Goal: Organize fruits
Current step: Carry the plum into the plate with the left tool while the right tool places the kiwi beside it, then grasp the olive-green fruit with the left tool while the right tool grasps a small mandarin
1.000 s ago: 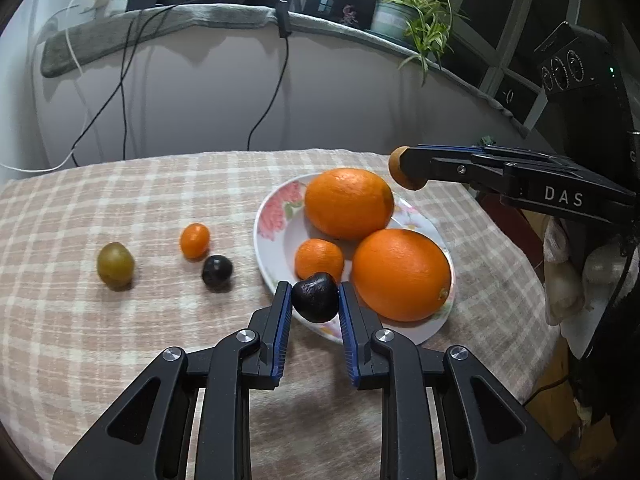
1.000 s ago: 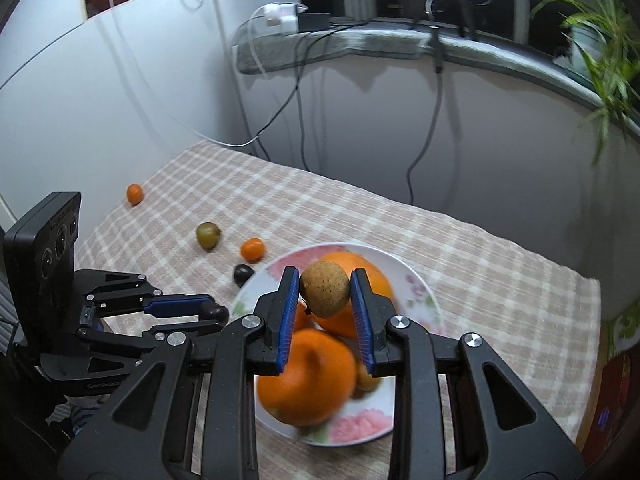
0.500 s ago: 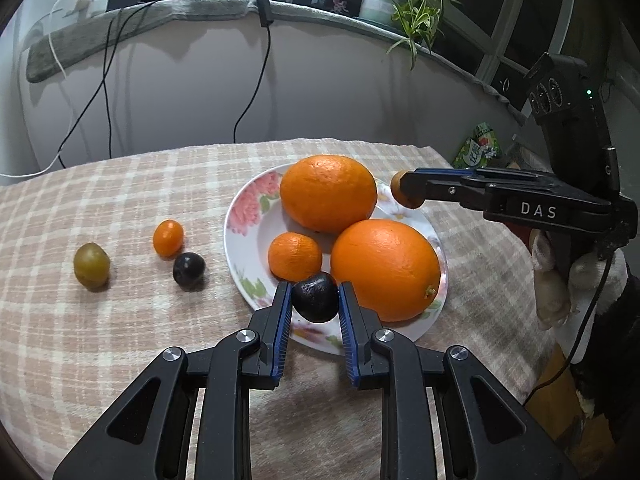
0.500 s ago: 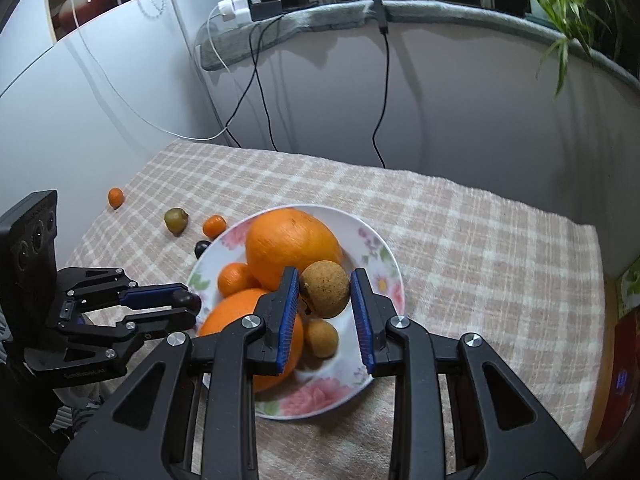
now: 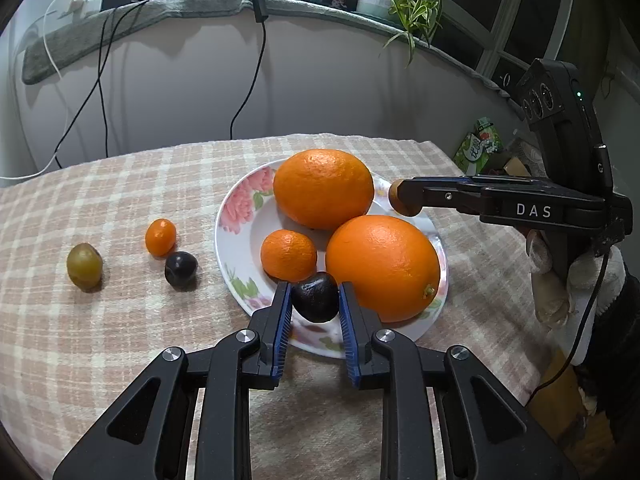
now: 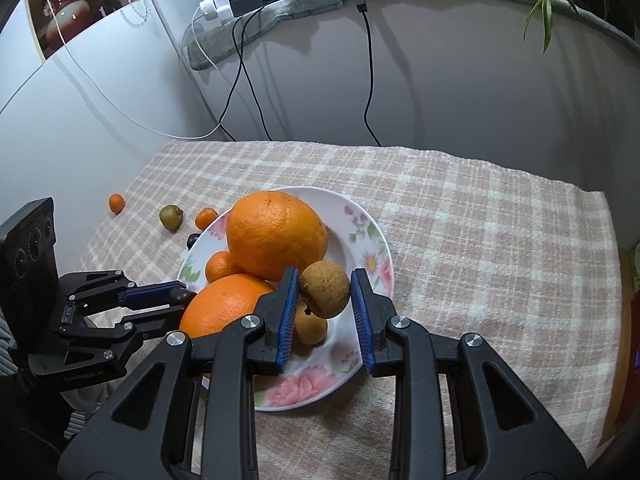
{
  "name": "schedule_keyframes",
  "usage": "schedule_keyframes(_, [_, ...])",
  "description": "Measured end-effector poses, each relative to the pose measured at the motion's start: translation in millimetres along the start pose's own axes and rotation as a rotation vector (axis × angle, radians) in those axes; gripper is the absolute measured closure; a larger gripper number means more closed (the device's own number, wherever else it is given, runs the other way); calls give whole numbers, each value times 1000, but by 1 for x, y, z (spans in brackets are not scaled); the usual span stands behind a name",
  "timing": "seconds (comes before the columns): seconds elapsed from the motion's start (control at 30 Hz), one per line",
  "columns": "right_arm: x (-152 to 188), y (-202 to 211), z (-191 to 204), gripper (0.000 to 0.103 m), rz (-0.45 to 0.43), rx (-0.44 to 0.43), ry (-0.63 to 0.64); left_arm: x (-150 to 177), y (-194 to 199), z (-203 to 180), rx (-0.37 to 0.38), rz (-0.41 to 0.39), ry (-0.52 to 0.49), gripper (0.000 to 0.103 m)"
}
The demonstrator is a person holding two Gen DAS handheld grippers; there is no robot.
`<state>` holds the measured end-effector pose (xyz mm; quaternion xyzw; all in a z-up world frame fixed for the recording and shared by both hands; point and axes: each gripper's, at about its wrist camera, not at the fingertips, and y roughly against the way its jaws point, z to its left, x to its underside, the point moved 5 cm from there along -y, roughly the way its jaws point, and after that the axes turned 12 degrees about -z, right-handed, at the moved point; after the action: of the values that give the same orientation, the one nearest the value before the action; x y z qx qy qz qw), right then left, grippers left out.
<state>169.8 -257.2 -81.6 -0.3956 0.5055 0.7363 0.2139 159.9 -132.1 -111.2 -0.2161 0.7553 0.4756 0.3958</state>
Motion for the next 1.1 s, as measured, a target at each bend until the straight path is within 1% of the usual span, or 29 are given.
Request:
schedule_keyframes(0.1, [0, -1, 0, 75, -2, 4, 0, -1, 0, 1, -1, -1, 2, 79])
schedule_keyframes(0.13, [0, 0, 0, 75, 0, 3, -1, 0, 0, 1, -2, 0, 2, 77])
schedule_keyframes(0.17, [0, -1, 0, 75, 2, 3, -1, 0, 0, 1, -1, -1, 3, 68])
schedule_keyframes(0.2, [0, -1, 0, 74, 4, 6, 0, -1, 1, 2, -3, -3, 3, 64])
schedule_keyframes(0.27, [0, -2, -1, 61, 3, 16, 3, -1, 1, 2, 2, -3, 8, 62])
schedule_keyframes(0.3, [-1, -1, -1, 48, -5, 23, 6, -1, 2, 2, 0, -3, 8, 59])
schedule_keyframes(0.33, [-2, -1, 0, 40, -10, 27, 7, -1, 2, 3, -4, -4, 9, 57])
schedule_keyframes(0.4, [-4, 1, 0, 37, -20, 27, 4, -1, 2, 4, -3, -6, 15, 54])
schedule_keyframes(0.47, [-6, 1, 0, 33, -21, 27, 4, -1, 3, 4, 0, -7, 17, 53])
schedule_keyframes(0.53, [-8, 2, 2, 25, -29, 32, 8, -1, 4, 3, 0, -10, 16, 50])
schedule_keyframes(0.6, [-10, 3, 3, 22, -36, 31, 11, -1, 5, 3, 0, -14, 16, 40])
schedule_keyframes(0.67, [-12, 4, 4, 22, -38, 30, 13, -1, 7, 2, 4, -18, 18, 38])
schedule_keyframes(0.9, [-17, 1, 12, 22, -34, 22, 22, -4, 14, 10, -10, -38, 36, 36])
schedule_keyframes(1.1, [-24, -2, 26, 22, -33, 5, 43, -4, 22, 29, -36, -52, 65, 36])
